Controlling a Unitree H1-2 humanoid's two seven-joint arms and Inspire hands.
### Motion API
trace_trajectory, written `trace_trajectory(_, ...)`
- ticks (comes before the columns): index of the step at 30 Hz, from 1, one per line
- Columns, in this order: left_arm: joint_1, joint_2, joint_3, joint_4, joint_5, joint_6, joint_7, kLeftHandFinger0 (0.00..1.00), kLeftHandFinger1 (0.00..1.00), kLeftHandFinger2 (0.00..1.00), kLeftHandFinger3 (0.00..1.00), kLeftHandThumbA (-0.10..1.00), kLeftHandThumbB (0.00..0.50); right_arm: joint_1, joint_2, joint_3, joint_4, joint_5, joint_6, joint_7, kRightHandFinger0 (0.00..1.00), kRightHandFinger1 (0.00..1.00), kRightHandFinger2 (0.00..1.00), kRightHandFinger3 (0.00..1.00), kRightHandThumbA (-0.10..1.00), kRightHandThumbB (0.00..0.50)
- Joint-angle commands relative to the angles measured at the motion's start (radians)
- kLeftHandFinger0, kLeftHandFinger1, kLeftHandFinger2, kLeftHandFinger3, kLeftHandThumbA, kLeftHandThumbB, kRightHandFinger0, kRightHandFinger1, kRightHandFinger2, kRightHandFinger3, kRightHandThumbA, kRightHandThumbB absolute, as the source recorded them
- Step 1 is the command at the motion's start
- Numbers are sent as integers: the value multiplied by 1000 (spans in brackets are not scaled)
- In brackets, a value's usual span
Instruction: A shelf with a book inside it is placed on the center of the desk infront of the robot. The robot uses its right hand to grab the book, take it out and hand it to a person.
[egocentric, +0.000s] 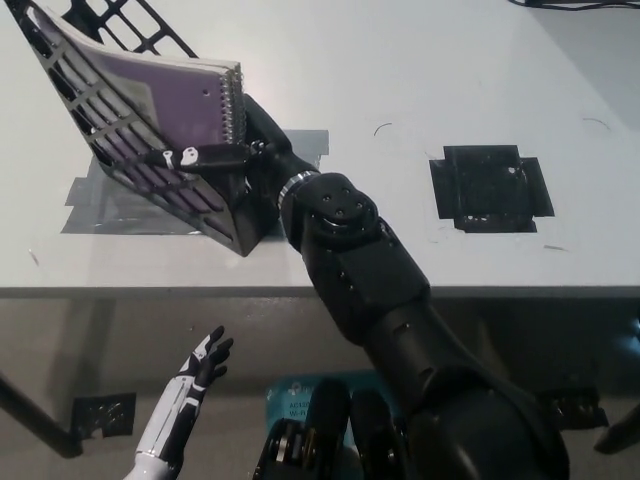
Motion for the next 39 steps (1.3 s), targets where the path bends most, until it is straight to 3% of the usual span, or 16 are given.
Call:
trace_trajectory(1,-3,10,0,-15,13,-33,-6,1000,1000,1000,1000,1000,271,-29,44,-73,-106,105,-16,0,0,0,0,0,999,26)
trace_trajectory(4,-6,16,-1,-7,26,-50,-2,1000,1000,1000,1000,1000,259,-26,57,-110,-172,147,3,5,0,0,0,0,981,8)
trace_trajectory(8,-5,12,7,-16,-27,-26,-25,1000,1000,1000,1000,1000,265,-12,95,-161,-393,223,90,-29,0,0,0,0,984,51)
trace_trajectory(11,-2,19,0,-15,-10,-33,-24,1000,1000,1000,1000,1000,267,2,103,-147,-554,285,137,-78,0,0,0,0,998,33)
trace_trajectory(16,0,19,3,-18,-28,-22,-30,1000,1000,1000,1000,1000,266,-13,103,-145,-731,377,180,-150,0,0,0,0,940,45)
trace_trajectory(18,2,18,3,-23,-23,-20,-27,1000,1000,1000,1000,1000,246,-26,103,-153,-787,406,192,-167,0,0,0,0,942,43)
trace_trajectory(22,6,14,4,-24,-22,-18,-22,1000,1000,1000,1000,1000,246,-49,103,-191,-898,506,219,-196,0,0,0,0,954,74)
trace_trajectory(25,6,14,2,-20,-19,-25,-22,1000,1000,1000,1000,1000,227,-63,103,-228,-956,537,234,-220,0,0,0,0,1000,70)
trace_trajectory(26,6,15,2,-19,-19,-25,-22,1000,1000,1000,1000,1000,227,-67,103,-241,-970,542,238,-225,0,0,0,0,1000,39)
trace_trajectory(31,4,17,1,-16,-20,-26,-25,1000,1000,1000,1000,1000,235,-73,75,-318,-1050,573,279,-290,0,0,0,0,1000,33)
trace_trajectory(33,10,17,4,-19,-21,-29,-23,1000,1000,1000,1000,1000,242,-61,57,-351,-1058,596,286,-309,0,0,0,0,1000,1)
trace_trajectory(39,14,23,5,-18,-13,-36,-21,1000,1000,1000,1000,1000,240,-27,15,-454,-1027,698,316,-350,0,0,0,0,1000,0)
